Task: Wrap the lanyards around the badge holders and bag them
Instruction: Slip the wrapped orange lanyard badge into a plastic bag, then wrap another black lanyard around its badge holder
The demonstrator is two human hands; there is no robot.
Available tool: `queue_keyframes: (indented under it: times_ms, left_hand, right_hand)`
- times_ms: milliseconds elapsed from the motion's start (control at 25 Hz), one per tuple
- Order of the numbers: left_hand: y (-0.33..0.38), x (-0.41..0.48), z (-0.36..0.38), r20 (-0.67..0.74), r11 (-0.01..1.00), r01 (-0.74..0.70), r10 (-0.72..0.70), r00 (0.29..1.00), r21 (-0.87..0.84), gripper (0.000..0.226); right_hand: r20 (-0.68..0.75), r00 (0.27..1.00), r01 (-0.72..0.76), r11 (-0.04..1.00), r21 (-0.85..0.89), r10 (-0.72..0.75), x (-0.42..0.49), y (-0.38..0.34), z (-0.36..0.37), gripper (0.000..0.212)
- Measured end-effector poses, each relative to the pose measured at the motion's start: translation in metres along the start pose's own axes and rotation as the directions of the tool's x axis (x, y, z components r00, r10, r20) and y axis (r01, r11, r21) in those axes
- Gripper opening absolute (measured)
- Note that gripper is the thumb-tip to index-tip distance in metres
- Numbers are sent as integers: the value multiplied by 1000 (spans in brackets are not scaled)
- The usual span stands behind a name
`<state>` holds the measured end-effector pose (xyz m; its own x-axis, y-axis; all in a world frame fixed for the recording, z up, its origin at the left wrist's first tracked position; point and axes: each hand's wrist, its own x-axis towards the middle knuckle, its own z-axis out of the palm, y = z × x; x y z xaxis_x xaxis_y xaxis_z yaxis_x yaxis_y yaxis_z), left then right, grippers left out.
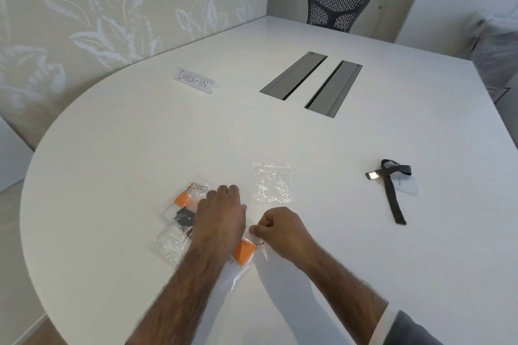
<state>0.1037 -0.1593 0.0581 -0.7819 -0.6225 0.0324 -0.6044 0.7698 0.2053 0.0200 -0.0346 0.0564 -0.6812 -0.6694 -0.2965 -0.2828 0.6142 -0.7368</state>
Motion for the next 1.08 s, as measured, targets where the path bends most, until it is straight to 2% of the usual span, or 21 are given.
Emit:
queue_keyframes:
  times_ms: [120, 240, 360, 520, 640, 720, 880, 1000, 1080]
  left_hand:
    - [10, -2, 4, -60, 997, -35, 31, 998, -67, 35]
    - [29, -6, 11, -123, 980, -135, 117, 986, -144, 50]
    - [68, -8, 16, -34, 955, -221, 218, 975, -197, 69]
    - [136, 6, 37, 86, 905, -376, 398, 913, -196, 71]
    - [191, 26, 59, 158, 888, -406, 442, 883, -217, 74]
    - [223, 39, 76, 192, 890, -394, 438, 878, -228, 76]
    - [271, 61, 103, 196, 912, -379, 405, 893, -157, 79]
    - [292, 72, 113, 158, 918, -317, 359, 920, -238, 78]
    - [300, 80, 115, 91, 908, -275, 317, 944, -318, 76]
  right_hand:
    - [-74, 997, -4, 1000, 16, 5, -6, 10, -9, 34]
    - [-153, 988, -12, 1000, 3, 13, -19, 26, -25, 37]
    - [-257, 966, -29, 998, -50, 15, -31, 56, -58, 38]
    - [-437, 895, -100, 995, -9, 87, -43, 112, -123, 24]
    - [-525, 845, -126, 992, -21, 96, -40, 155, -177, 24]
    - [-525, 847, -143, 987, -69, 86, -31, 183, -207, 30]
    - [-436, 900, -130, 961, -243, 11, -3, 223, -248, 56]
    - [-371, 922, -60, 908, -414, -109, 15, 235, -265, 64]
    - [-300, 946, -37, 882, -471, -120, 25, 242, -269, 66]
